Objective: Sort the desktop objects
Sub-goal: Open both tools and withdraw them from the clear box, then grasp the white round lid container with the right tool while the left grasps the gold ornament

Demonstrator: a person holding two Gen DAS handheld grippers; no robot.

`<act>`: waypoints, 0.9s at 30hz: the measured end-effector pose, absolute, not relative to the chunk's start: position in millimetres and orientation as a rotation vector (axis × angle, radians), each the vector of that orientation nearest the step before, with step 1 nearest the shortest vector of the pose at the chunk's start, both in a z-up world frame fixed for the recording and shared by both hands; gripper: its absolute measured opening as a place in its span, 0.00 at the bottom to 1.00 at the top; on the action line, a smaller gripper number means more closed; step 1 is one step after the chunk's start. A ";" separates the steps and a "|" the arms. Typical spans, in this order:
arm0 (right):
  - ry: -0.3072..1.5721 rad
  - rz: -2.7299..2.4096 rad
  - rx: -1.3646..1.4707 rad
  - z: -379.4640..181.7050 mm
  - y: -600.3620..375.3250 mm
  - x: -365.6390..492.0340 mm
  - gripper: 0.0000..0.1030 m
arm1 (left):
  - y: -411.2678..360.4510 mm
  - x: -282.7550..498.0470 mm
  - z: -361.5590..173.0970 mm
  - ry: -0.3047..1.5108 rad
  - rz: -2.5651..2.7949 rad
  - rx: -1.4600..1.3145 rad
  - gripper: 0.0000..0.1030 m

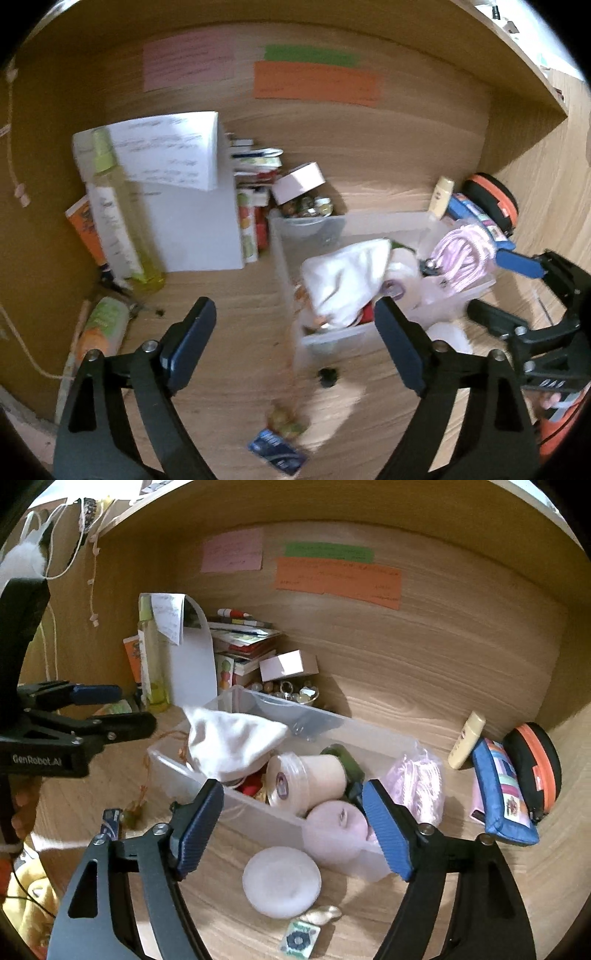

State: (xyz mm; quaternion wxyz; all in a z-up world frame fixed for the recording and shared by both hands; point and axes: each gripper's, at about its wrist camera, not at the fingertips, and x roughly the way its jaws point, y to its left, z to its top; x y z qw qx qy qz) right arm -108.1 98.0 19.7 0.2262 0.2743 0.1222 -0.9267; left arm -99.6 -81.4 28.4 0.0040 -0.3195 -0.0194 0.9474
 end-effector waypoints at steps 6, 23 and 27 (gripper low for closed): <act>0.353 -2.573 0.759 14.9 110.2 -96.4 0.78 | -105.7 -80.9 9.1 -0.035 2.981 -1.093 0.86; 0.419 -2.526 0.914 -29.9 127.7 -79.2 0.80 | -91.9 -63.7 -63.6 0.052 2.806 -1.348 0.86; 0.422 -2.478 0.962 -40.7 120.4 -85.4 0.80 | -84.5 -67.1 -68.1 0.094 2.790 -1.359 0.85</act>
